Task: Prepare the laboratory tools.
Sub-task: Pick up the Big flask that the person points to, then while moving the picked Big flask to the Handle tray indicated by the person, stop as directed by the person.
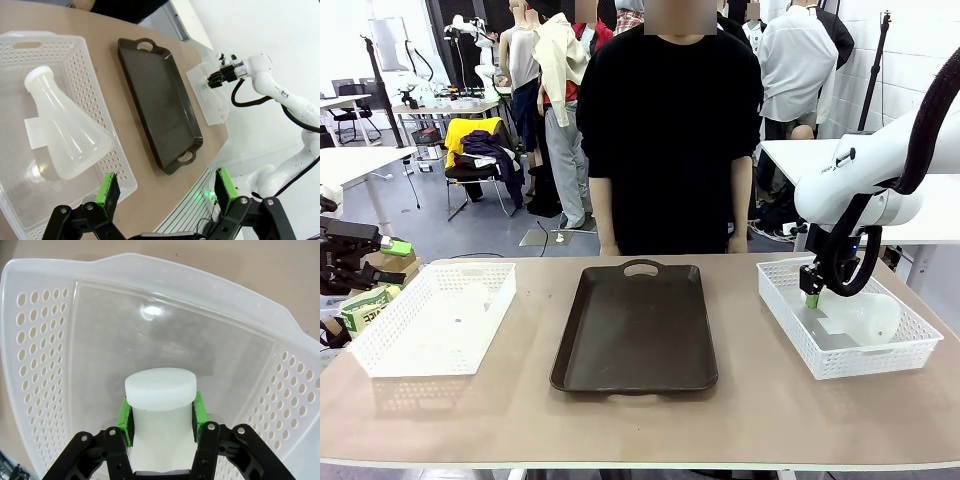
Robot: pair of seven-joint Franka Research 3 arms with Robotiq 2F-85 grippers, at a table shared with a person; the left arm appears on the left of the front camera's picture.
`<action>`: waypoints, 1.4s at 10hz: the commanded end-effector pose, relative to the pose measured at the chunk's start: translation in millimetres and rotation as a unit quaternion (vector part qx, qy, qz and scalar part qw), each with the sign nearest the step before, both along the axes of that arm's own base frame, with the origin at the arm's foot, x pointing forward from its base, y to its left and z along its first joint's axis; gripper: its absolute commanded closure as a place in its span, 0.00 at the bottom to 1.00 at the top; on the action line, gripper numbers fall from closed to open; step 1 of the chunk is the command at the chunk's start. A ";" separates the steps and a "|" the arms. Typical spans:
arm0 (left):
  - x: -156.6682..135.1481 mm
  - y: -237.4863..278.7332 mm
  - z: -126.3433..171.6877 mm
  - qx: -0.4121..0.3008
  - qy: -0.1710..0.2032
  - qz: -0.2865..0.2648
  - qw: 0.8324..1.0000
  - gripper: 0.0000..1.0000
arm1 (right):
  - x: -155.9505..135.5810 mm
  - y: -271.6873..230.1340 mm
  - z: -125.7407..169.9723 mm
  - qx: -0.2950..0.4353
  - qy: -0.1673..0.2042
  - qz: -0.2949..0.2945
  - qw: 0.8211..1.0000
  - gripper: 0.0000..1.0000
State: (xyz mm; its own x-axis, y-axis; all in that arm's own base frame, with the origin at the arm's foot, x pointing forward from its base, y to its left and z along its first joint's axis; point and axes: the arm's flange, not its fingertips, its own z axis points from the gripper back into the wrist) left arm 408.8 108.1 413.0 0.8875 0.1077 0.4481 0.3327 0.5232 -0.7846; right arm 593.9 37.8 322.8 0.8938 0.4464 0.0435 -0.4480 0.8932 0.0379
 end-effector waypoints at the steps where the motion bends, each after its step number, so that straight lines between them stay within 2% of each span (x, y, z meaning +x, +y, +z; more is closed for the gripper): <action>1: -0.2 1.1 0.6 -0.006 -0.007 0.000 1.000 0.00 | 0.0 0.1 -0.4 0.000 0.000 0.004 1.000 1.00; 14: -0.2 1.1 0.6 -0.006 -0.007 0.000 1.000 0.00 | 0.0 0.1 -0.4 0.000 0.000 0.004 1.000 1.00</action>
